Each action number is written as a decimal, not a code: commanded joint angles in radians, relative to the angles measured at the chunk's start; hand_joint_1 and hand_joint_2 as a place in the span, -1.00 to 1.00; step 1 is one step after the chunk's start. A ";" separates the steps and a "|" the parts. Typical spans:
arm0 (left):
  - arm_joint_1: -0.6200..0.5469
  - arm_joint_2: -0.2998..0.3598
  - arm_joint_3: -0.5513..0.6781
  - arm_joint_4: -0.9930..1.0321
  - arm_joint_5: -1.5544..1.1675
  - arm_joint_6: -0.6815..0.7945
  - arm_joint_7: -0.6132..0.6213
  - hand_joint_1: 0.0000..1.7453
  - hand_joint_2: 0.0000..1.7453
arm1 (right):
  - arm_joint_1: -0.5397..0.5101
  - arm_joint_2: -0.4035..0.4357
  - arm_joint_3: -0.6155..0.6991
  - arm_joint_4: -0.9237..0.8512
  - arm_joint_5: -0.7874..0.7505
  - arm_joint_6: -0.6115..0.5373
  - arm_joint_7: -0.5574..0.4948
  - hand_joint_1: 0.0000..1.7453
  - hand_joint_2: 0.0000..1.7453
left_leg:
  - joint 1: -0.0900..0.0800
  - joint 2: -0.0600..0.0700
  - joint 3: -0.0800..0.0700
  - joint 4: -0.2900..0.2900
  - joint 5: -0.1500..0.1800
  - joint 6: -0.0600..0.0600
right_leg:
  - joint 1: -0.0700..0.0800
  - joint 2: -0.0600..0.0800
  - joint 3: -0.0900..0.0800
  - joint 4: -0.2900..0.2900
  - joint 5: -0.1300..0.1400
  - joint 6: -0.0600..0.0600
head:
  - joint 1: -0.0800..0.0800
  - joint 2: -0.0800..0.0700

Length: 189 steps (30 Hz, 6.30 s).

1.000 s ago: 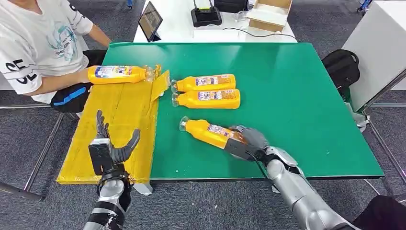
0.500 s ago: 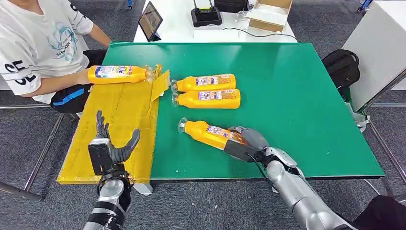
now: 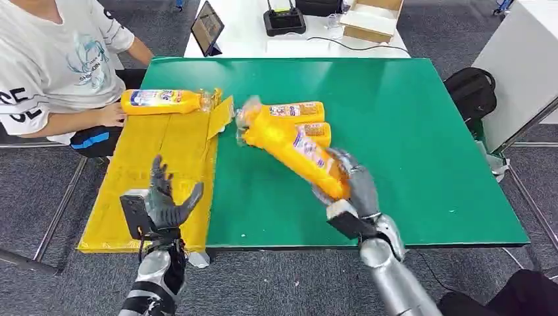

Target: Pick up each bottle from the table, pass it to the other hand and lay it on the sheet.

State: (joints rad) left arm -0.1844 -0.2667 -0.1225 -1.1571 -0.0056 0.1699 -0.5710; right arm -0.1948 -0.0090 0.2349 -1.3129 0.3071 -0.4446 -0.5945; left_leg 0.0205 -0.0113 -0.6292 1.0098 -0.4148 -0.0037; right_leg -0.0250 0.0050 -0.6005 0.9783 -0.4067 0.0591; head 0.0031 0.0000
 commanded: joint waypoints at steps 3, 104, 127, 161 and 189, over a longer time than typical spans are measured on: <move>0.032 0.035 -0.173 -0.106 0.167 -0.176 0.090 -1.00 1.00 | 0.096 0.137 -0.160 -0.165 -0.054 0.004 -0.075 1.00 1.00 | 0.000 0.003 0.004 0.000 -0.004 0.001 | 0.001 0.001 0.003 0.000 -0.002 -0.003 | 0.001 0.000; -0.182 0.087 0.003 -0.023 -0.008 0.116 -0.063 1.00 1.00 | 0.010 0.227 0.241 0.243 -0.001 0.207 -0.008 -1.00 -1.00 | 0.001 0.004 0.001 0.000 -0.002 0.001 | 0.002 0.001 -0.002 0.000 0.000 -0.003 | 0.001 0.000; -0.527 0.260 -0.143 0.721 -0.974 0.459 0.237 1.00 1.00 | 0.055 0.239 0.220 0.024 -0.067 0.029 -0.104 -1.00 -1.00 | 0.001 0.002 0.005 -0.001 -0.001 0.000 | 0.002 -0.001 0.003 0.001 -0.001 -0.004 | 0.002 0.000; -0.599 0.319 -0.344 0.894 -1.467 0.056 0.482 1.00 1.00 | 0.059 0.234 0.264 0.058 -0.040 0.083 -0.088 -1.00 -1.00 | 0.002 0.005 0.005 -0.001 0.000 0.000 | 0.002 0.002 0.003 0.000 -0.001 -0.004 | 0.002 0.000; -0.541 0.219 0.203 0.841 -0.851 -0.247 0.122 -1.00 -1.00 | 0.043 0.260 0.223 0.158 -0.094 0.128 -0.064 -1.00 -1.00 | 0.000 0.005 0.012 -0.002 0.001 0.000 | 0.001 0.003 0.010 -0.001 0.000 -0.003 | 0.002 0.000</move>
State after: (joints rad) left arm -0.7692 -0.0134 -0.0930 -0.3483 -0.9792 0.0186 -0.3560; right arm -0.1123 0.2525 0.4814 -1.2676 0.2514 -0.3212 -0.6523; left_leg 0.0214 -0.0091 -0.6214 1.0091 -0.4138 -0.0051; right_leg -0.0241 0.0063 -0.5936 0.9795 -0.4069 0.0575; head 0.0046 0.0000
